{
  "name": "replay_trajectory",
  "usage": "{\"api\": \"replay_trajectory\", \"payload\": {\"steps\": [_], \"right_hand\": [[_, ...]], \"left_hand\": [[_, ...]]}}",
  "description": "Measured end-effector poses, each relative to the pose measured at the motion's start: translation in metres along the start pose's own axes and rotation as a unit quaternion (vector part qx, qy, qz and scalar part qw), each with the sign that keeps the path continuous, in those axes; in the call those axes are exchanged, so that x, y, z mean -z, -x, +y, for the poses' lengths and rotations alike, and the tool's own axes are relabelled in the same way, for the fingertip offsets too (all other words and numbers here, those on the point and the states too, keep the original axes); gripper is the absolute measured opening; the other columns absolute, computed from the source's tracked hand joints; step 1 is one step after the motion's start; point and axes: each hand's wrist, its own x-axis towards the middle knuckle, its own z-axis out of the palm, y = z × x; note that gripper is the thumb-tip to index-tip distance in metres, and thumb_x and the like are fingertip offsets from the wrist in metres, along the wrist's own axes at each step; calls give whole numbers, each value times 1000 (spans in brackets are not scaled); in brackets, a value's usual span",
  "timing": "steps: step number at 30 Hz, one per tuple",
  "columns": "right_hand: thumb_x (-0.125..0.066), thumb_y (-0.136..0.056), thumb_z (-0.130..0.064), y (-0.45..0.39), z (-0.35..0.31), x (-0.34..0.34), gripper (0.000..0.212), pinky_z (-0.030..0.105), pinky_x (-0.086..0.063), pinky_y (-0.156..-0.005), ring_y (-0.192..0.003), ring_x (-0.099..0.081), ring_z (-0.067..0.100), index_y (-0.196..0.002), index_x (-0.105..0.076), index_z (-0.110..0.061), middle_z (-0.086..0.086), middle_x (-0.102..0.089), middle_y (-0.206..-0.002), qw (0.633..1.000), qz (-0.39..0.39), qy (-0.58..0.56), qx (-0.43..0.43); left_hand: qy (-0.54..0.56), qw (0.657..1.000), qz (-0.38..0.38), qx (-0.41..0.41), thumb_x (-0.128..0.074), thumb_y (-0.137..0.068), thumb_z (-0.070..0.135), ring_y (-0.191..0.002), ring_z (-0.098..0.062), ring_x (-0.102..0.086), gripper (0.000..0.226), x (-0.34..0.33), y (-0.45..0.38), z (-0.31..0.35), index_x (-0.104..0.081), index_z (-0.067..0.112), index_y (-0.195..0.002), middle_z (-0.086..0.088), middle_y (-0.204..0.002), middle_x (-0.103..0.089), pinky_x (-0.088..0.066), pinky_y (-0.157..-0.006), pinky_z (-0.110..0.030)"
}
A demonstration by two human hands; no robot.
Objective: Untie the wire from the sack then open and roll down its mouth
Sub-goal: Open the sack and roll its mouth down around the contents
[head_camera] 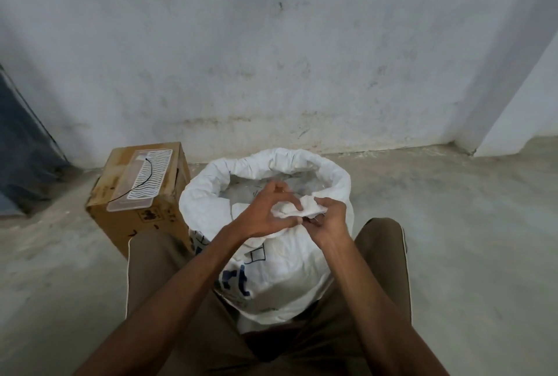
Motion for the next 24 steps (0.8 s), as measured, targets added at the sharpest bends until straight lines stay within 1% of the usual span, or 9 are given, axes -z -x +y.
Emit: {"api": "replay_trajectory", "payload": {"steps": [2,7,10,12,15,17,19,22,24], "right_hand": [[-49,-86,-2,3,5,14,33,46,-55,-96,-106,-63,39,-115,-63,5,24,-66,-113,999,-31,-28,-5],[-50,-87,1,-2,8,35,38,39,-64,-74,-93,-75,37,-123,-59,8,25,-74,-106,995,-94,-10,-22],[-64,-83,2,-12,-4,43,61,41,-63,-83,-101,-74,36,-141,-44,6,24,-71,-117,986,-94,134,-21],[-89,-71,-12,-17,-10,51,97,42,-60,-90,-116,-67,34,-148,-29,-15,15,-57,-135,947,25,319,34],[-99,-50,-41,-22,-14,73,128,31,-38,-109,-142,-28,24,-150,-23,-20,7,-25,-152,715,67,594,363],[-93,-53,-48,-24,-20,80,112,38,-28,-117,-145,-25,25,-148,-39,-24,5,-30,-153,534,-38,685,495],[-88,-62,-42,-28,-29,71,77,48,-26,-121,-146,-32,27,-132,-59,-29,1,-46,-148,406,-98,757,503],[-81,-71,-28,-32,-32,51,34,43,-35,-116,-113,-63,21,-100,-65,-23,-4,-70,-108,338,-91,823,448],[-76,-72,-20,-35,-28,44,21,36,-51,-89,-88,-66,24,-88,-61,-19,-2,-68,-88,323,-87,837,434]], "left_hand": [[13,999,2,43,-89,-72,39,-115,-3,-55,28,5,-1,-1,-71,30,-92,9,-117,-56,-41,-97,-12],[-27,988,-91,120,-92,-62,32,-70,1,-60,62,-2,-8,0,-53,28,-110,11,-83,-65,-49,-63,-21],[-55,988,-69,130,-90,-58,23,-60,6,-57,50,-11,-12,-2,-67,26,-103,13,-71,-62,-44,-54,-17],[-103,985,-43,129,-87,-61,25,-60,4,-55,40,-12,-13,-4,-70,30,-97,17,-66,-58,-38,-52,-19],[-190,975,-6,117,-78,-64,29,-67,-6,-59,31,-13,-16,-3,-68,33,-93,17,-68,-57,-33,-54,-23],[-221,969,9,106,-76,-66,25,-71,-13,-62,28,-20,-17,2,-65,31,-91,16,-71,-59,-36,-58,-26],[-248,965,16,90,-76,-68,20,-72,-18,-64,28,-29,-17,4,-62,28,-91,10,-75,-64,-41,-59,-29],[-255,965,9,55,-77,-72,25,-75,-21,-66,35,-32,-12,-1,-56,24,-100,5,-82,-69,-51,-63,-34],[-184,980,-48,56,-82,-67,38,-77,-13,-65,54,-23,-6,-8,-49,28,-108,8,-85,-70,-49,-69,-31]]}}
